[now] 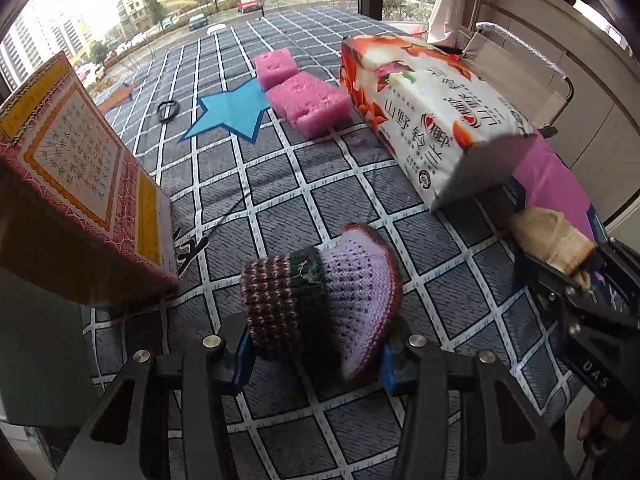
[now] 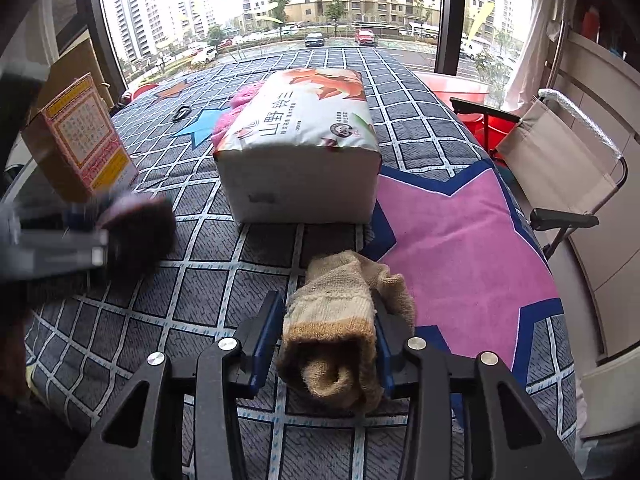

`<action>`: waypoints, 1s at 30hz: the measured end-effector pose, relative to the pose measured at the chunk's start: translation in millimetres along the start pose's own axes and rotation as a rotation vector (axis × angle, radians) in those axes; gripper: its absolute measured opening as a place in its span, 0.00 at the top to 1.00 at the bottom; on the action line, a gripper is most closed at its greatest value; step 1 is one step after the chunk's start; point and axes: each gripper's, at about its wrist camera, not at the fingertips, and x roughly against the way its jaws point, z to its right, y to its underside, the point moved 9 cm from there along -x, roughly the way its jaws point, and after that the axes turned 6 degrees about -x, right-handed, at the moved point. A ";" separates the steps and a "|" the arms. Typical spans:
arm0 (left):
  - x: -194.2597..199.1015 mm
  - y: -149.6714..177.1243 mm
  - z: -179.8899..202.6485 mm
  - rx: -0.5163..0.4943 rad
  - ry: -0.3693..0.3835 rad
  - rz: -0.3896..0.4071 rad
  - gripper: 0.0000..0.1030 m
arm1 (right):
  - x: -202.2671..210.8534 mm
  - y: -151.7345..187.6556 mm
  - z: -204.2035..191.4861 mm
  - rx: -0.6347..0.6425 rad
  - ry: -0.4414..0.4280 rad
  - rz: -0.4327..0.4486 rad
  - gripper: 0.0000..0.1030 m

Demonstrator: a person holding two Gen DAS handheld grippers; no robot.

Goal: Organize soft objects
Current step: 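Lift the knit hat and beige sock off the table with both grippers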

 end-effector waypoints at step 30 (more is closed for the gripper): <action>4.8 19.0 17.7 0.026 0.099 0.036 0.42 | 7.9 18.5 -11.2 -0.012 0.114 -0.007 0.68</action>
